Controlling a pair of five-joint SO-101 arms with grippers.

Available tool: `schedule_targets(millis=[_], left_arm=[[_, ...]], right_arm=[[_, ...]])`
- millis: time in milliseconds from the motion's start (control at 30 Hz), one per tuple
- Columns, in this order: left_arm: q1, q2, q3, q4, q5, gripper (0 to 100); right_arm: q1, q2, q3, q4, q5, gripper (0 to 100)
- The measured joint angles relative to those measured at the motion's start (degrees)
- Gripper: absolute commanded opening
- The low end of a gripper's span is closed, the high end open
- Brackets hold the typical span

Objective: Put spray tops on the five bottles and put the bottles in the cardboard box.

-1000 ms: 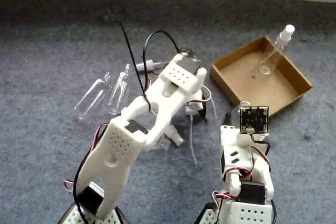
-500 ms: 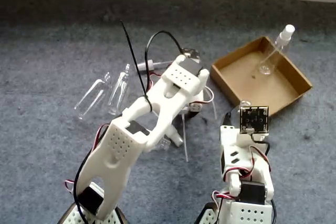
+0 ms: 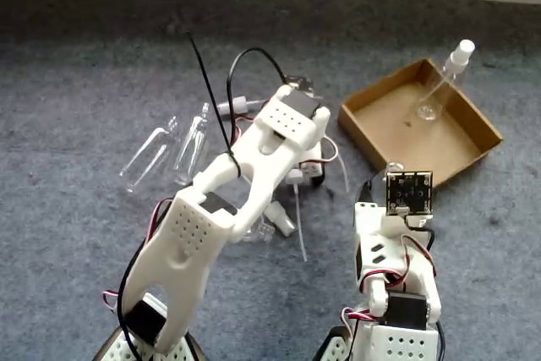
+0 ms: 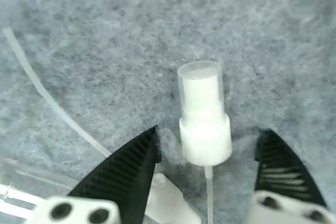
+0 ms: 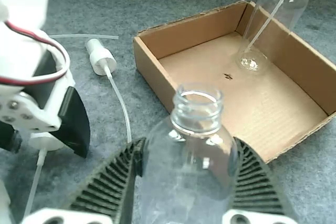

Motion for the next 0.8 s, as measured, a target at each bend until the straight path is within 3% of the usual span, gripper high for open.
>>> schedule_targets(millis=[800], left_arm=[[-0.70,0.00,0.00,-2.20,0.00,31]], right_arm=[[0.00,0.00,0.00,0.00,0.00,16.6]])
